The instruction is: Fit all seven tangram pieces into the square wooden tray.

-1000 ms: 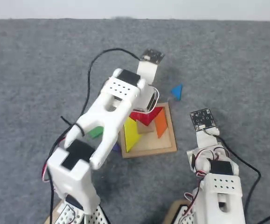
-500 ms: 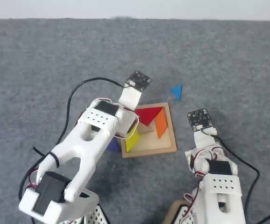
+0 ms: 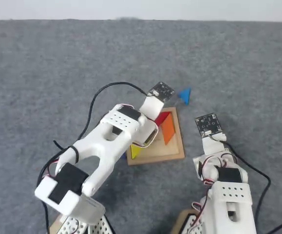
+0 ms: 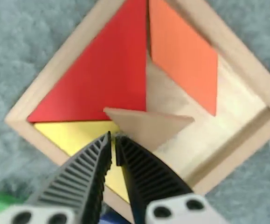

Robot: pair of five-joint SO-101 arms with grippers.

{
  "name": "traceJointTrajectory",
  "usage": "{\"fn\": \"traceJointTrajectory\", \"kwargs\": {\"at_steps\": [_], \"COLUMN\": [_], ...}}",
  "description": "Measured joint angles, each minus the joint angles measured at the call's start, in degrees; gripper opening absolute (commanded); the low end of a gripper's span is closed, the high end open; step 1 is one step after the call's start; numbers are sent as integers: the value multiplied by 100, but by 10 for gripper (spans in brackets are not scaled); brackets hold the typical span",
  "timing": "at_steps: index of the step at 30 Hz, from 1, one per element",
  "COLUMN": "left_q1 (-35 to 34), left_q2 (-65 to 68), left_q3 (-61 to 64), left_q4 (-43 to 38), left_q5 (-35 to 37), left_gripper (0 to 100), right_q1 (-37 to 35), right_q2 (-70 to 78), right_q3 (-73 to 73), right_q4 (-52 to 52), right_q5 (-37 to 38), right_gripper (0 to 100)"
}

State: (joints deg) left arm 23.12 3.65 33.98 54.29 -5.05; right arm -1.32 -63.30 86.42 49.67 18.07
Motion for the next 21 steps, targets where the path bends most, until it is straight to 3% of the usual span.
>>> {"fn": "traceJointTrajectory", "kwargs": {"at_steps": [18, 21], "left_q1": [132, 475], "left_q2": [-35, -457], "left_q3": [-202, 35], "left_q4": [35, 202], "left_q5": [0, 0], "left_gripper": [12, 12], "right_q1": [0, 0], "right_q2": [0, 0], "right_q3": [0, 0], "right_q4": [0, 0], "right_q5": [0, 0], "right_gripper": [9, 9]}}
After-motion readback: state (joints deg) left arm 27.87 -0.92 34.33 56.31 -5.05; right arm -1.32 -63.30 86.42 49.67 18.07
